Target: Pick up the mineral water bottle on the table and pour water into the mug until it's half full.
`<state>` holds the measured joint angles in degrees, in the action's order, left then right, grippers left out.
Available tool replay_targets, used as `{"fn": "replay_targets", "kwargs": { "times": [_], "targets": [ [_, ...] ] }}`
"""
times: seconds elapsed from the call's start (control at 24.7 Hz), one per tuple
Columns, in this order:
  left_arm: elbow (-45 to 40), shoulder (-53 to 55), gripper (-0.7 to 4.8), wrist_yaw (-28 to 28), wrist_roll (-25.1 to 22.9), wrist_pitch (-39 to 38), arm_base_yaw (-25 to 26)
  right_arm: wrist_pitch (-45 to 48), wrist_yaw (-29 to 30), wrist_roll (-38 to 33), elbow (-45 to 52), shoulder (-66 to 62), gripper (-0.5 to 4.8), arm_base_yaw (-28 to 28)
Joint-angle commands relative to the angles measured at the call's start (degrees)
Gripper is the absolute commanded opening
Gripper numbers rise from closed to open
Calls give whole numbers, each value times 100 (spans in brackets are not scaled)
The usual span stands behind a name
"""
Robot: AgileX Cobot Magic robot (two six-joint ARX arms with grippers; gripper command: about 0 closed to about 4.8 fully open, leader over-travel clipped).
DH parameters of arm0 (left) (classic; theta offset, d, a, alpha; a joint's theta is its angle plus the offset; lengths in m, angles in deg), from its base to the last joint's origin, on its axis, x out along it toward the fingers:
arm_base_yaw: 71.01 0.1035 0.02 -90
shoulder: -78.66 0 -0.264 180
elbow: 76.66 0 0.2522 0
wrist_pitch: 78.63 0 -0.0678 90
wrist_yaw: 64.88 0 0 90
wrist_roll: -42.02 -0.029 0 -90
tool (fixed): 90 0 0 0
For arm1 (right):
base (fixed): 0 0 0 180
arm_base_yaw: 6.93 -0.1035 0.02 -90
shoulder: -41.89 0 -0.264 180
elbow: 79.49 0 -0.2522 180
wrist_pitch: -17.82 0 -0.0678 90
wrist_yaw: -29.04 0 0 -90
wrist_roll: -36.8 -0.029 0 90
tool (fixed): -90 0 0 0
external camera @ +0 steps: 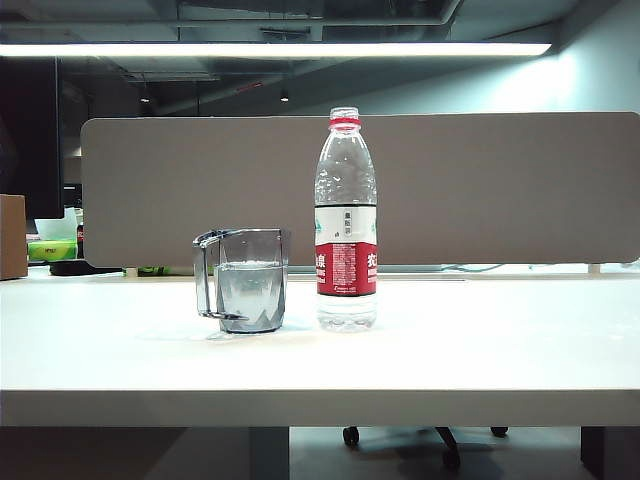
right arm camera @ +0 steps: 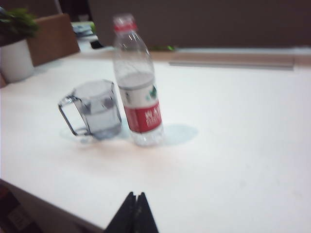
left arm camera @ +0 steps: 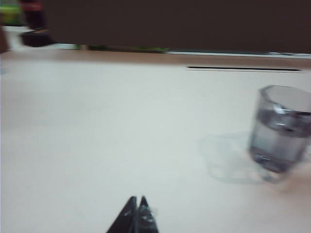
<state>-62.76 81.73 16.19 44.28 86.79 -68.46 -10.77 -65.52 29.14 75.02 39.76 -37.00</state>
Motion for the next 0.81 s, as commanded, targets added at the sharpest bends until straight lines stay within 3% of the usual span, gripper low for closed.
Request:
{"fn": "replay_targets", "kwargs": {
  "times": [0.04,0.2,0.28,0.49,0.65,0.81],
  "targets": [
    [31,7,-5,424,-77,76,-4,-437,-160,-286,-15,157,-8,-2],
    [31,7,-5,170,140,57,-4,-511,-192,-286,129,166,11,0],
    [31,7,-5,92,138,42,-4,-522,173,-289,210,166,36,0],
    [31,7,-5,101,136,44,-4,-608,785,-343,240,166,36,2],
    [31,7,-5,98,138,44,-4,-608,776,-286,240,166,36,2],
    [31,7,-5,98,138,44,-4,-586,85,850,240,210,36,133]
  ]
}}
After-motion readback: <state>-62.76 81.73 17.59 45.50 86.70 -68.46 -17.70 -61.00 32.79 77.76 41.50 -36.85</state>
